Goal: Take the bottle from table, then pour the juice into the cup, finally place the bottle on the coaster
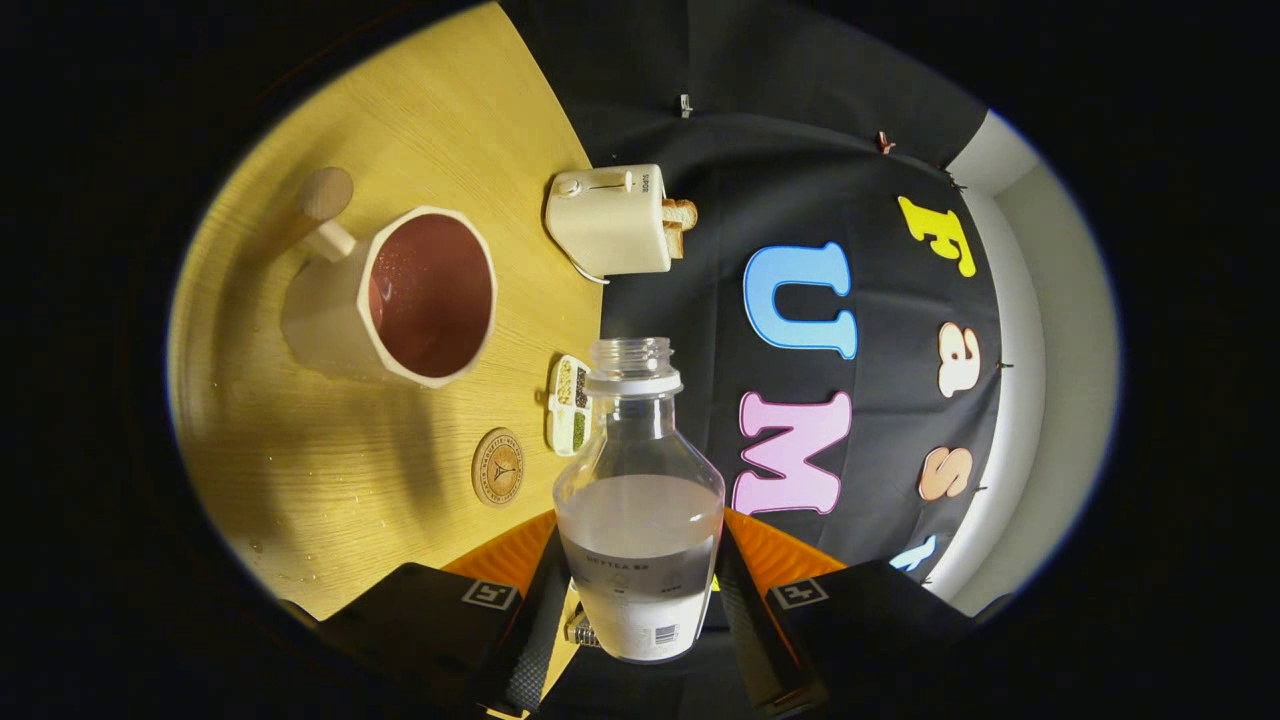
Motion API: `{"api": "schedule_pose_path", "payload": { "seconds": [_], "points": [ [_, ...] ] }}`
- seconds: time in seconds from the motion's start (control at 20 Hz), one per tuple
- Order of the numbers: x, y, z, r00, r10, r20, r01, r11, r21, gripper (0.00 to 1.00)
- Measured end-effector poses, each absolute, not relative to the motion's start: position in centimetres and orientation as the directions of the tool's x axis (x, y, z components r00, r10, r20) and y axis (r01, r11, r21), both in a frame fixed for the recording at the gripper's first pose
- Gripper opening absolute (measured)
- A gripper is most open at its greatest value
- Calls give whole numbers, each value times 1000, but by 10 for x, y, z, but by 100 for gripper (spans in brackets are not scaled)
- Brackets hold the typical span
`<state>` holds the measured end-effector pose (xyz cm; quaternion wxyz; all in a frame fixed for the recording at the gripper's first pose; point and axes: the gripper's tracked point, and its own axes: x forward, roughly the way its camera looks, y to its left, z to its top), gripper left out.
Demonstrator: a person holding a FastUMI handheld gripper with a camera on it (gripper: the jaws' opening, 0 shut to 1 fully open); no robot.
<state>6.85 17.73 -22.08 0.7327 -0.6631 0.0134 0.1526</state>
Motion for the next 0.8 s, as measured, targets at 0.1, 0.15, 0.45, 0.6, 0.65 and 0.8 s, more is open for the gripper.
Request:
{"api": "schedule_pose_path", "payload": {
  "seconds": [0.1,0.15,0.45,0.6,0.65,0.8],
  "points": [
    [67,180,-221,951,214,-224,-240,52,-969,76],
    [66,181,-222,949,220,-227,-242,41,-970,76],
    [67,188,-230,939,241,-244,-247,-18,-969,76],
    [70,187,-234,938,233,-256,-254,-41,-966,76],
    [70,186,-234,938,232,-258,-254,-49,-966,76],
    [73,186,-237,936,232,-263,-252,-77,-965,76]
  ]
}}
